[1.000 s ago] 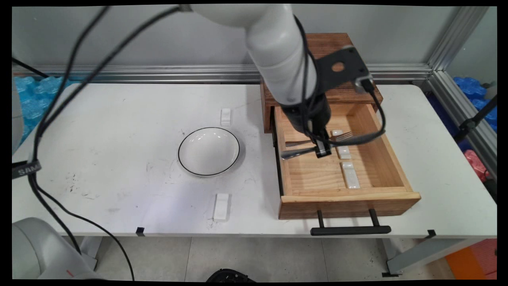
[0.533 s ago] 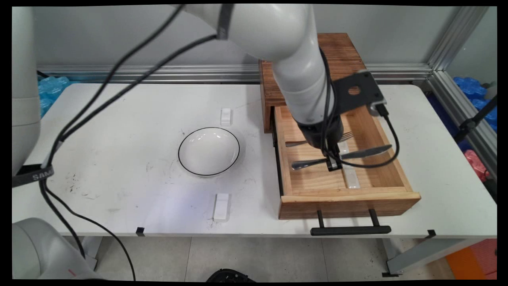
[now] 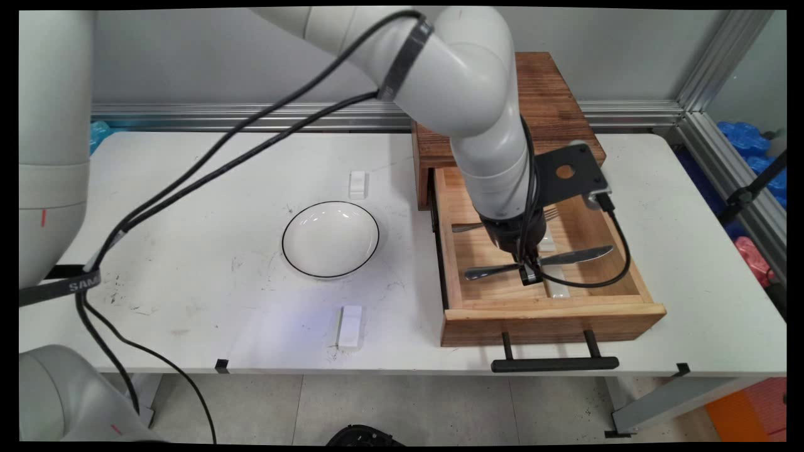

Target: Place the picked object into the drawer

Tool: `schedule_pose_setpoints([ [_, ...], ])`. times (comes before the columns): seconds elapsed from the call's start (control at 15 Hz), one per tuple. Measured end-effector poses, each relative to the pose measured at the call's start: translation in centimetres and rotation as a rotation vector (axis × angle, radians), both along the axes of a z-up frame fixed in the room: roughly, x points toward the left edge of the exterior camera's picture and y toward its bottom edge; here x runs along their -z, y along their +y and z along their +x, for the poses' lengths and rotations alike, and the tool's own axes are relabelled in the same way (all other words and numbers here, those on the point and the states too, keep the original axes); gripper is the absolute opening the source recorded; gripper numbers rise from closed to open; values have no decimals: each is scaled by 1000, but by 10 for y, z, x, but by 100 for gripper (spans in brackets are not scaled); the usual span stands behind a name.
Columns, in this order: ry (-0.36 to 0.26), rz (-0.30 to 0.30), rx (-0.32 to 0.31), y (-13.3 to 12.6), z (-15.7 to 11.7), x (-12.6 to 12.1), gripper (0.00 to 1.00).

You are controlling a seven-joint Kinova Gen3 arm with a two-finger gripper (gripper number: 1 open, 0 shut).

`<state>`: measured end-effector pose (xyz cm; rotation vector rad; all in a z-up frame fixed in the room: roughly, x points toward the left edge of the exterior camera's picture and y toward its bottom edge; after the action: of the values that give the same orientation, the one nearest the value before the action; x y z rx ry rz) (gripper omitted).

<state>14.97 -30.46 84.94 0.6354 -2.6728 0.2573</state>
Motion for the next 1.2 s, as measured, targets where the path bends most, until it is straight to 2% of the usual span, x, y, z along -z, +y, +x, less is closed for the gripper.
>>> schedule_pose_setpoints([
  [0.47, -22, 14, -10, -9, -12, 31, 0],
  [0.93, -22, 15, -15, -18, -23, 47, 0],
  [1.0, -21, 14, -16, -19, -24, 48, 100],
  [1.2, -19, 12, -12, -21, -25, 49, 100],
])
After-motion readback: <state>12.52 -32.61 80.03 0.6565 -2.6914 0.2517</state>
